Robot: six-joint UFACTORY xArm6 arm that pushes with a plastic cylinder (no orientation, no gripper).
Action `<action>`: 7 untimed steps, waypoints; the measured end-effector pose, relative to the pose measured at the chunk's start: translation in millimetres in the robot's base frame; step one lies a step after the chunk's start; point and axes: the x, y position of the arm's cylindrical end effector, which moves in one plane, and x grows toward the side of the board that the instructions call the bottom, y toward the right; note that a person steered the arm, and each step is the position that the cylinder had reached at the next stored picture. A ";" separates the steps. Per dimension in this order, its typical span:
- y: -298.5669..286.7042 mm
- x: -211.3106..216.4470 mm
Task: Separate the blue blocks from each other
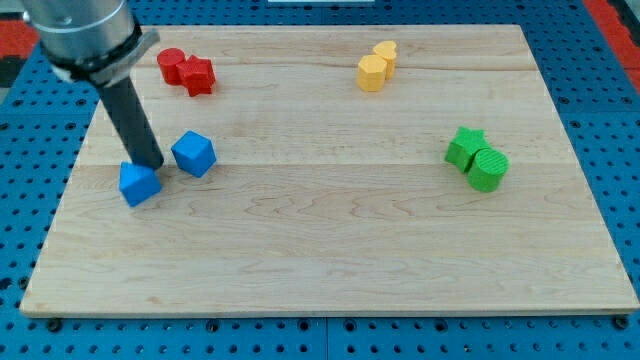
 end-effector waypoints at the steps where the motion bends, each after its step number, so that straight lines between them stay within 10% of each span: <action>1: -30.3 2.1; 5: 10.2 42.4; 7: 45.0 -2.5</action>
